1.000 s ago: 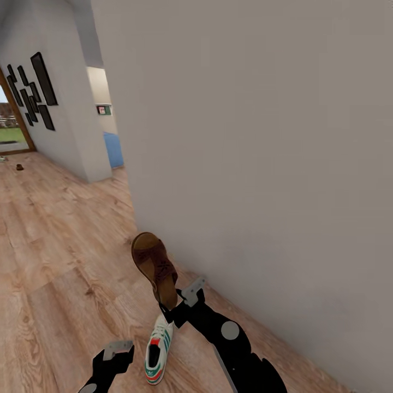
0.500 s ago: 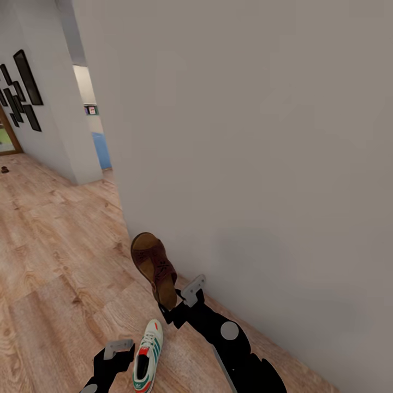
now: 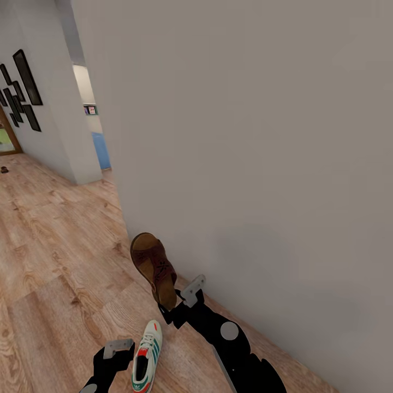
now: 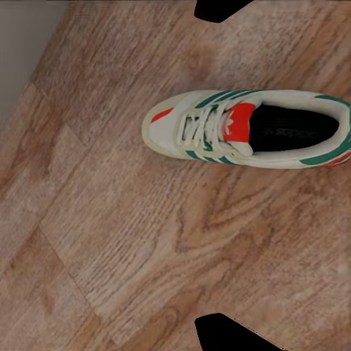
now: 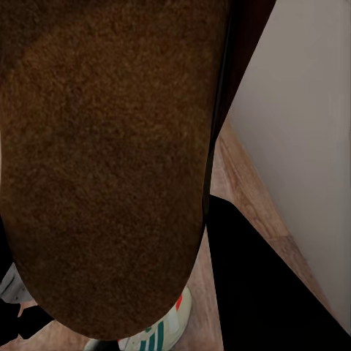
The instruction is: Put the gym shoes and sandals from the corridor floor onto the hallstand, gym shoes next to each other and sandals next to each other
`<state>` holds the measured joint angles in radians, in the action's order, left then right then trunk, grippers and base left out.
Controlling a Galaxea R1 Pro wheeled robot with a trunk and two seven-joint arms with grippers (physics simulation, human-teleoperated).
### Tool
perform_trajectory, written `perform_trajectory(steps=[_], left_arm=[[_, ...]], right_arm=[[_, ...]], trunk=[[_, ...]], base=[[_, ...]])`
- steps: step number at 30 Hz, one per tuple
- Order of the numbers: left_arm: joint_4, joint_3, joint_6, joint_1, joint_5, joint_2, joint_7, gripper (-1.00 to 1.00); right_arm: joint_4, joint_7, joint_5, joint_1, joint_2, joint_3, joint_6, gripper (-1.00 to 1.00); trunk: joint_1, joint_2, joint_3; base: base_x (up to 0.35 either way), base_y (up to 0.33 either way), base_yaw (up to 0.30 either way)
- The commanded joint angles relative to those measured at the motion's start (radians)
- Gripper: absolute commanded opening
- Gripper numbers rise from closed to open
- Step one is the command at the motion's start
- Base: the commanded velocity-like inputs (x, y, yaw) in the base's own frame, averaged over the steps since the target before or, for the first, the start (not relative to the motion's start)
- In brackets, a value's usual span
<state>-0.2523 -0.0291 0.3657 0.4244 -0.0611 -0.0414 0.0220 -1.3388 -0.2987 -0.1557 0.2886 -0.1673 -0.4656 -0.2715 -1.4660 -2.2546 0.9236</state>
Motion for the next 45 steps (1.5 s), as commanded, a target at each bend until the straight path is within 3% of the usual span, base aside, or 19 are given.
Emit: perform_trajectory(steps=[1, 9, 35, 45], left_arm=[[0.001, 0.001, 0.011, 0.001, -0.006, 0.0, -0.001, 1.0], [0.002, -0.001, 0.066, 0.001, -0.007, 0.001, -0.001, 1.0], [0.002, -0.001, 0.071, 0.001, -0.008, 0.005, -0.001, 1.0], [0.002, 0.0, 0.07, 0.002, -0.007, 0.003, -0.001, 1.0]], right_arm=[[-0.002, -0.004, -0.007, 0.001, -0.001, 0.001, -0.006, -1.0], [-0.003, -0.004, -0.007, 0.0, -0.001, 0.001, -0.006, -1.0], [-0.004, -0.004, -0.007, 0.001, -0.001, 0.001, -0.006, -1.0], [-0.003, -0.004, -0.007, 0.0, -0.001, 0.001, -0.006, -1.0]], trunk=[[-0.004, -0.007, 0.004], [-0.034, -0.063, 0.034], [-0.134, -0.245, 0.154], [-0.138, -0.248, 0.194]], base=[[0.0, 0.0, 0.0], [0.0, 0.0, 0.0], [0.0, 0.0, 0.0], [0.0, 0.0, -0.122]])
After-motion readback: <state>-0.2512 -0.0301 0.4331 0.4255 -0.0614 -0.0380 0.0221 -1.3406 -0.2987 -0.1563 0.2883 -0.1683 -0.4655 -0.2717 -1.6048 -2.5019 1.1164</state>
